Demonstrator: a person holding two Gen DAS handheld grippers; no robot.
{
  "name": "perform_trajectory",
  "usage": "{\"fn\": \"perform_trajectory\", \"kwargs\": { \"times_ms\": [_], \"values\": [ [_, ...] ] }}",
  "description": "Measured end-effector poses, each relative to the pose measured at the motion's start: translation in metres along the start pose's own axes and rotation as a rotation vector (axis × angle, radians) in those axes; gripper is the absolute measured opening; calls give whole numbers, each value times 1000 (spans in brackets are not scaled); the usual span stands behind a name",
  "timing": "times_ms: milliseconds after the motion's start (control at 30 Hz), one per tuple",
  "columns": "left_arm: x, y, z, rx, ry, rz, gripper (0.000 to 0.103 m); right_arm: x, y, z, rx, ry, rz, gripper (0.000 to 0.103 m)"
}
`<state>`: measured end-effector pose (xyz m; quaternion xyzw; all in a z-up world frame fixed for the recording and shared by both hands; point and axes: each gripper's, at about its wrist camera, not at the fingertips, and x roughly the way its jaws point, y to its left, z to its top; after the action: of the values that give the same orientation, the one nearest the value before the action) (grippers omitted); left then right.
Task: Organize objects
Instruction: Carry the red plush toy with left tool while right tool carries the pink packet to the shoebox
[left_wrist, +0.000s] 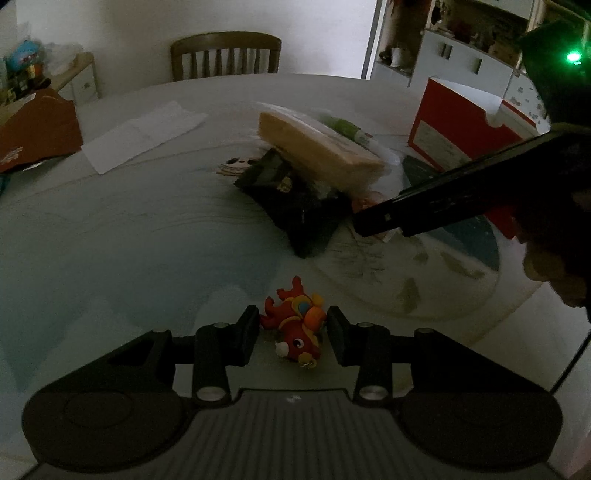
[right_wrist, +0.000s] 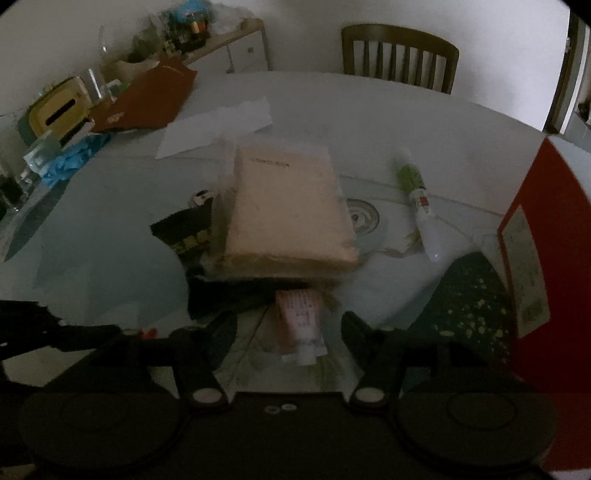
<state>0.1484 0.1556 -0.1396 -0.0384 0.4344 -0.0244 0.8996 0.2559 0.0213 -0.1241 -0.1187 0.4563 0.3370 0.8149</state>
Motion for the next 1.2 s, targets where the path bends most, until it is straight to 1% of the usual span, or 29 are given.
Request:
{"fn": "perform_trajectory", "kwargs": {
  "times_ms": [200, 267, 333, 433, 567, 700, 967, 1067, 1200],
  "values": [
    [0, 3, 1, 3, 3, 0, 39, 7, 1, 5, -11, 0, -6, 47],
    [1, 4, 1, 4, 4, 0, 39, 7, 2, 5, -17, -1, -8, 38],
    [1, 4, 2, 3, 6, -2, 39, 6, 2, 4, -20, -4, -9, 35],
    [2, 4, 2, 3, 6, -3, 39, 3, 1, 2, -23, -12, -14, 26],
    [2, 4, 3, 7, 5, -7, 39, -7, 1, -4, -27, -31, 0, 26],
    [2, 2, 3, 9, 6, -11, 39, -23, -1, -10, 0, -45, 9, 26],
    [-7, -14, 11, 28, -10, -40, 39, -79, -11, -30, 50, -132, 50, 26],
    [-12, -25, 17, 38, -20, -55, 39, -99, -16, -36, 65, -155, 54, 26],
    [-19, -42, 26, 60, -32, -81, 39, -124, -24, -42, 83, -166, 22, 26]
  ]
}}
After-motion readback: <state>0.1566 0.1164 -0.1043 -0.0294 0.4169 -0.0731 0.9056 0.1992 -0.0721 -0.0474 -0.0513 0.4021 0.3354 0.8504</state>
